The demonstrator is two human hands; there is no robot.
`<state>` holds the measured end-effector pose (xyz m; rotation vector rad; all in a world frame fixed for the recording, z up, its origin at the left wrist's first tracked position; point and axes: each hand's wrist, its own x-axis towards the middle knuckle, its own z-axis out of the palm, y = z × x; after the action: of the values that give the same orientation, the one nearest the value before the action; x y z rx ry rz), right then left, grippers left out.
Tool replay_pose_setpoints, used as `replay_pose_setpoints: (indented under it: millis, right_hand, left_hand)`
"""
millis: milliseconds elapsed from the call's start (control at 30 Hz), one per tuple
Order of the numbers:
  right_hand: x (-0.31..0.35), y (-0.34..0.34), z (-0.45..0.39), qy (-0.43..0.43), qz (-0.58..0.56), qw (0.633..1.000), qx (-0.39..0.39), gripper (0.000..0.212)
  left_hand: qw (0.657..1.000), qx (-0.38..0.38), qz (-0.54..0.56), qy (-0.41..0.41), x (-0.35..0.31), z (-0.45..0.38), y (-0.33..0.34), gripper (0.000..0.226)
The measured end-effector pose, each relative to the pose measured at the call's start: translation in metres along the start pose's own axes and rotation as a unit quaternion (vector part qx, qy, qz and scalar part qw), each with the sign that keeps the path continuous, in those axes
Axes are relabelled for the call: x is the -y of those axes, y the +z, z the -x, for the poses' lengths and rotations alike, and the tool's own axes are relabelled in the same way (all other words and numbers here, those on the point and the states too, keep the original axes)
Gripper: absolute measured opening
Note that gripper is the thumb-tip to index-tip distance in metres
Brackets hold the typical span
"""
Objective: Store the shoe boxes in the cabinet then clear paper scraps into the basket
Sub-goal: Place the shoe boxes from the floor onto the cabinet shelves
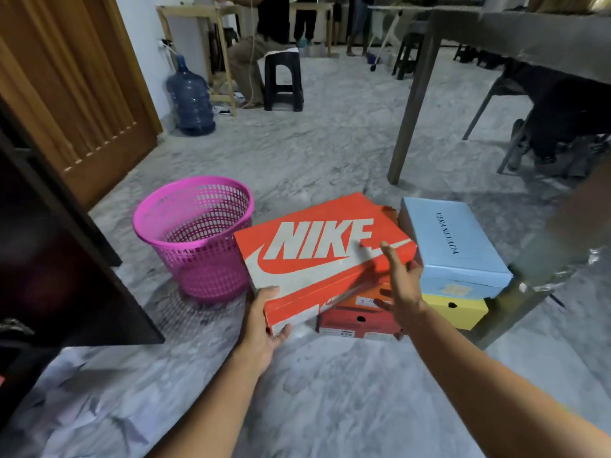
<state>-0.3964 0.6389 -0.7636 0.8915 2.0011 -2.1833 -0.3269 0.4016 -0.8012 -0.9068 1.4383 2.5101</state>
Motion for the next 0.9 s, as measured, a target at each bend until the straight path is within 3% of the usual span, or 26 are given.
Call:
replay_pose_setpoints:
  millis: [133, 200, 300, 433, 567, 833, 900]
  right_hand:
    - [0.007, -0.011, 0.041, -0.012, 0.011, 0.99, 0.137, 0.062]
    - [0.0, -0.009, 0.067, 0.014, 0.005, 0.979, 0.205, 0.047]
    - [-0.018, 0.009, 0.1, 0.034, 0.021, 0.962, 0.269, 0.077]
    - [-0.037, 0.055, 0.145, 0.029, 0.012, 0.937, 0.347, 0.099]
    - [-0.041, 0.109, 0.198, 0.016, -0.006, 0.912, 0.41, 0.098]
    - [-0.011, 0.232, 0.311, -0.006, -0.023, 0.862, 0.506, 0.049]
    - [0.0, 0.263, 0.337, -0.02, -0.009, 0.848, 0.53, 0.032]
  left_hand:
    - [1.0, -0.005, 0.022, 0.016, -0.021, 0.046, -0.071, 0.027]
    - [0.999, -0.018, 0.03, 0.033, -0.031, 0.071, -0.108, 0.03]
    - [0.996, -0.053, 0.038, 0.069, -0.043, 0.112, -0.159, 0.046]
    - [0.984, -0.108, 0.052, 0.133, -0.062, 0.17, -0.216, 0.074]
    - [0.963, -0.165, 0.095, 0.193, -0.084, 0.223, -0.262, 0.064]
    - [0.866, -0.3, 0.187, 0.355, -0.155, 0.297, -0.324, 0.038]
    - [0.832, -0.339, 0.196, 0.394, -0.17, 0.306, -0.338, 0.048]
